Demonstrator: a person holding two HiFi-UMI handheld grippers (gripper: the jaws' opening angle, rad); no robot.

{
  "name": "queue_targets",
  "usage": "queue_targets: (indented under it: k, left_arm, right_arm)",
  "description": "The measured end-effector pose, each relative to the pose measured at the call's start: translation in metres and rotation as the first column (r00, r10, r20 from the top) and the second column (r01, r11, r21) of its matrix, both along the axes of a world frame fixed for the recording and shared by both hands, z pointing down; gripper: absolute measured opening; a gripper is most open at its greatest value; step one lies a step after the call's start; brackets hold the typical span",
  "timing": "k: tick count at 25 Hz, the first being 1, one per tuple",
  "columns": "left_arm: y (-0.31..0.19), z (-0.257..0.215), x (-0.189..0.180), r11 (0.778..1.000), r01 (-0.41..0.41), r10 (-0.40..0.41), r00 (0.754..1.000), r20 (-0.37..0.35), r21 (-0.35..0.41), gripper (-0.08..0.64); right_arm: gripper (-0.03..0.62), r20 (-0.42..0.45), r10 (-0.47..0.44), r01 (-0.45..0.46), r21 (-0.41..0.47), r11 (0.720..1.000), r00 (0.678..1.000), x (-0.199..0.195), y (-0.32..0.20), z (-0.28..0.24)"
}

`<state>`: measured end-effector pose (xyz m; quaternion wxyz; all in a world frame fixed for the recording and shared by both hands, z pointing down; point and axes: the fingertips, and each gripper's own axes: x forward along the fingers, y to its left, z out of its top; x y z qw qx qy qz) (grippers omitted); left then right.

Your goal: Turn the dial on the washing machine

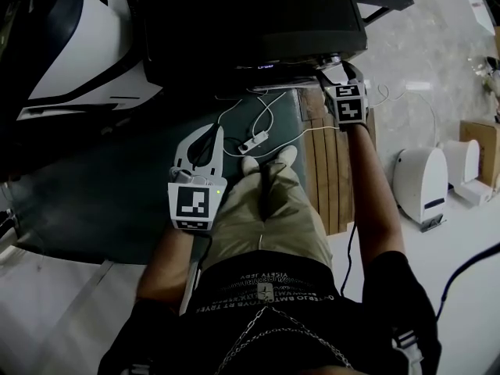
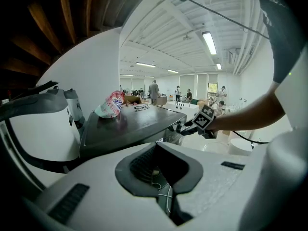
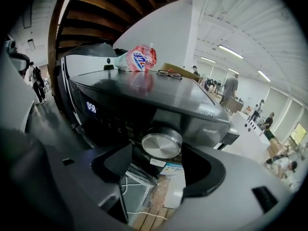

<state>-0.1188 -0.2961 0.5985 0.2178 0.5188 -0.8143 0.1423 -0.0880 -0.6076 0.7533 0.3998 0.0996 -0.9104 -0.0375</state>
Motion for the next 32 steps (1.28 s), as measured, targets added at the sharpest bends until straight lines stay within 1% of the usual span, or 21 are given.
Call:
queue_targets:
  k: [3, 6, 8, 10, 12, 14, 18, 22, 25, 27, 29, 31, 32]
  left_arm:
    - [0.0, -0.001, 0.001, 1.0, 0.002, -0.002, 1.0, 0.003, -0.002, 0.006]
    - [0.0, -0.01, 0.005, 1.0, -0.004, 0.004, 1.0, 0.007, 0.002, 0.005]
    - [-0.001, -0.021, 0.009, 1.0, -0.009, 0.009, 1.0, 0.015, 0.01, 0.005]
    - [-0.003, -0.034, 0.008, 1.0, -0.016, 0.015, 0.999, 0.035, 0.018, 0.005]
    - [-0.004, -0.049, 0.009, 0.999, -0.023, 0.022, 0.998, 0.055, 0.022, 0.005]
    - [-0.002, -0.065, 0.01, 0.999, -0.029, 0.027, 0.997, 0.072, 0.025, 0.005]
    - [0.003, -0.101, 0.011, 0.999, -0.034, 0.03, 0.993, 0.111, 0.033, 0.005]
    - [0.008, -0.124, 0.009, 0.999, -0.023, 0.017, 0.991, 0.131, 0.045, 0.005]
    - [0.016, -0.131, 0.012, 0.998, -0.005, -0.003, 0.992, 0.123, 0.065, 0.005]
    - [0.025, -0.13, 0.017, 0.999, -0.003, -0.003, 0.992, 0.127, 0.051, 0.006]
    - [0.027, -0.131, 0.018, 0.999, -0.004, -0.002, 0.99, 0.138, 0.044, 0.005]
    - [0.03, -0.133, 0.021, 0.999, 0.001, -0.008, 0.99, 0.141, 0.049, 0.005]
    - [0.032, -0.134, 0.023, 0.999, 0.005, -0.012, 0.99, 0.14, 0.052, 0.005]
  right_arm:
    - [0.299, 0.025, -0.046, 0.045, 0.068, 0.997, 0.999, -0.006, 0.01, -0.016]
    - [0.307, -0.007, -0.071, 0.071, 0.104, 0.992, 0.997, -0.007, 0.015, -0.014]
    - [0.307, -0.044, -0.059, 0.062, 0.084, 0.995, 0.997, -0.002, 0.011, -0.006]
    - [0.31, -0.062, -0.046, 0.049, 0.05, 0.998, 0.997, -0.001, 0.005, -0.001]
    - [0.31, -0.077, -0.047, 0.051, 0.042, 0.998, 0.996, -0.001, 0.003, 0.0]
    - [0.31, -0.091, -0.054, 0.058, 0.052, 0.997, 0.994, 0.001, 0.003, -0.002]
    - [0.31, -0.089, -0.078, 0.086, 0.087, 0.992, 0.993, -0.001, 0.014, -0.018]
    - [0.316, -0.149, -0.102, 0.118, 0.101, 0.988, 0.984, 0.0, 0.016, -0.014]
    - [0.319, -0.181, -0.107, 0.125, 0.09, 0.988, 0.978, 0.003, 0.013, -0.01]
    - [0.325, -0.174, -0.103, 0.112, 0.046, 0.993, 0.979, 0.005, 0.016, -0.008]
    - [0.325, -0.181, -0.073, 0.076, 0.009, 0.997, 0.981, 0.005, 0.011, -0.005]
    - [0.325, -0.221, -0.058, 0.064, 0.019, 0.998, 0.974, 0.012, 0.009, -0.002]
    - [0.325, -0.225, -0.067, 0.076, 0.035, 0.996, 0.972, 0.012, 0.011, -0.004]
